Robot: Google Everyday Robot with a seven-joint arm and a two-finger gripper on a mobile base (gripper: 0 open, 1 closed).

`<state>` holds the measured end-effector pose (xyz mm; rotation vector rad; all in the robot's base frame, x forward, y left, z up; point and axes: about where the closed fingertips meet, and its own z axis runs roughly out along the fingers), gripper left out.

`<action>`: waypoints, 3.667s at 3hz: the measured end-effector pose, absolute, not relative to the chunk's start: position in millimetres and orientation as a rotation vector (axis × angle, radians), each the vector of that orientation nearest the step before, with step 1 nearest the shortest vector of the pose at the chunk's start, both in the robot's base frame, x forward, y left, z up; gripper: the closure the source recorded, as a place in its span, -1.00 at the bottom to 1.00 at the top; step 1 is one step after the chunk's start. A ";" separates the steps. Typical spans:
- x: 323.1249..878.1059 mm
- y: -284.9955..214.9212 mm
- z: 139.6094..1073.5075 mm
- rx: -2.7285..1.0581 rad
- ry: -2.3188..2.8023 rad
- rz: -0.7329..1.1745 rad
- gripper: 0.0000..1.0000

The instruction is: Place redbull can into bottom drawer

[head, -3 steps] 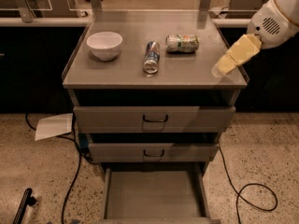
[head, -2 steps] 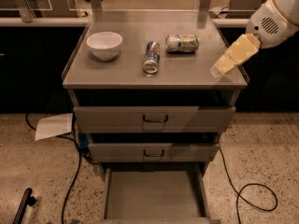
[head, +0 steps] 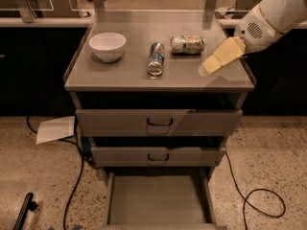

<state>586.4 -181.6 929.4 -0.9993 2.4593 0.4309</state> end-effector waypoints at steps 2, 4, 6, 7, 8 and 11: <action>642.7 -29.7 905.9 -1.167 2.443 0.509 -1.00; 648.1 -33.5 896.4 -1.099 2.459 0.540 -1.00; 690.7 -33.8 901.2 -0.950 2.411 0.585 -1.00; 711.1 -27.6 901.7 -0.886 2.388 0.585 -1.00; 726.4 -24.5 886.9 -0.829 2.413 0.565 -1.00; 756.0 -8.8 842.2 -0.713 2.493 0.520 -1.00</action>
Offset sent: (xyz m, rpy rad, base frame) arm 0.0579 0.1825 -0.0142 0.0068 0.0305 0.1751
